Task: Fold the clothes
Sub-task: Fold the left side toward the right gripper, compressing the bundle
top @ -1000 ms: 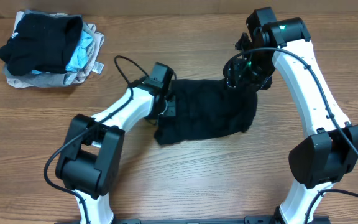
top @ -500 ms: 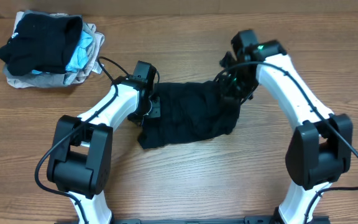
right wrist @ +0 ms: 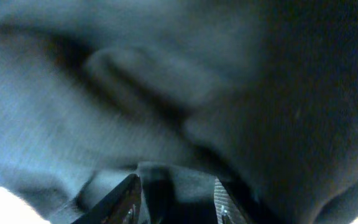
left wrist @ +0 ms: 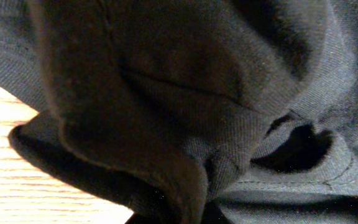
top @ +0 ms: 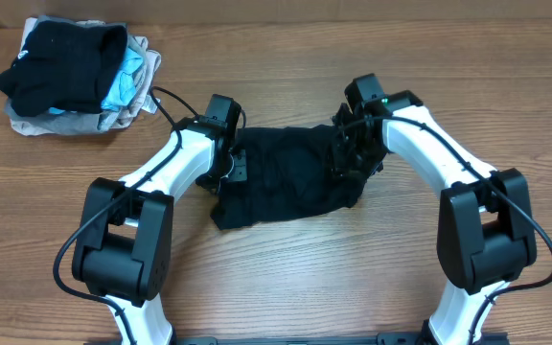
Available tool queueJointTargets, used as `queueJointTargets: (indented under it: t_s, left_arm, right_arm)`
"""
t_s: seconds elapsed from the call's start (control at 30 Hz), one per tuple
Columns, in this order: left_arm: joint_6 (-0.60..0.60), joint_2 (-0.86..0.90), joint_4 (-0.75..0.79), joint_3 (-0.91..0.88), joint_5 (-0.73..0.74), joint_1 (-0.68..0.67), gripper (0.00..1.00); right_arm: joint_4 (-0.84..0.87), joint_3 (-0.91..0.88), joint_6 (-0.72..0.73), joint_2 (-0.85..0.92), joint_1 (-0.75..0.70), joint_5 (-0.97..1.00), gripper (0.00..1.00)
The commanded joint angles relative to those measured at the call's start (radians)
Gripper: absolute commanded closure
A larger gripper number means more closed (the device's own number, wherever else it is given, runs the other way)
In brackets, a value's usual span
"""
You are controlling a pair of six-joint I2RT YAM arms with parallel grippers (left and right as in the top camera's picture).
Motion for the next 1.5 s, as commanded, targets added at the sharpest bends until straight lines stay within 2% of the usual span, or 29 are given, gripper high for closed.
queueJointTargets:
  t_s: [0.0, 0.33, 0.57, 0.8, 1.13, 1.33, 1.47]
  left_arm:
    - [0.027, 0.015, -0.018, -0.04, -0.097, 0.013, 0.96]
    - [0.085, -0.033, -0.128, 0.021, -0.114, 0.031, 0.96]
    - [0.124, -0.219, -0.187, 0.077, -0.104, -0.007, 0.96]
    - [0.142, -0.396, -0.137, 0.085, -0.028, -0.128, 0.96]
    - [0.121, -0.332, 0.031, 0.085, -0.047, -0.323, 0.96]
    - [0.077, -0.321, 0.066, 0.086, -0.076, -0.33, 0.96]
    - [0.063, -0.321, 0.014, 0.087, -0.177, -0.318, 0.96]
  right_arm:
    - [0.046, -0.06, 0.036, 0.022, -0.003, 0.078, 0.59]
    - [0.093, -0.08, 0.057, 0.103, -0.018, 0.076, 0.58]
    - [0.093, -0.08, 0.056, 0.113, -0.018, 0.043, 0.58]
    - [0.092, -0.08, 0.056, 0.113, -0.018, 0.035, 0.58]
    - [0.093, -0.08, 0.057, 0.113, -0.018, 0.004, 0.58]
    - [0.097, -0.079, 0.056, 0.113, -0.018, -0.026, 0.58]
    - [0.074, -0.052, 0.056, 0.109, -0.018, -0.079, 0.58]
